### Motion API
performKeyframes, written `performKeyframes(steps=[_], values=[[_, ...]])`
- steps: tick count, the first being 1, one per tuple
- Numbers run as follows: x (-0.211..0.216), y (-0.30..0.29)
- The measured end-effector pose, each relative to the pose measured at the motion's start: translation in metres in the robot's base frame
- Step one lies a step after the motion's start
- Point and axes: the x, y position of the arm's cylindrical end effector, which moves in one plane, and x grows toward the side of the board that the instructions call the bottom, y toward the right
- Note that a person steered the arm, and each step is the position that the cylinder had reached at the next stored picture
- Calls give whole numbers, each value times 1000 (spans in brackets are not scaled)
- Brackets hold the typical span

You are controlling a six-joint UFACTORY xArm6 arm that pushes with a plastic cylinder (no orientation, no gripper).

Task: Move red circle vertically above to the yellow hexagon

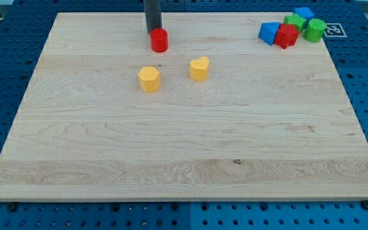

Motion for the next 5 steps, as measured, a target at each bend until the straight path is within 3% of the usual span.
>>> performKeyframes(steps=[2,5], values=[[-19,18],[36,13]])
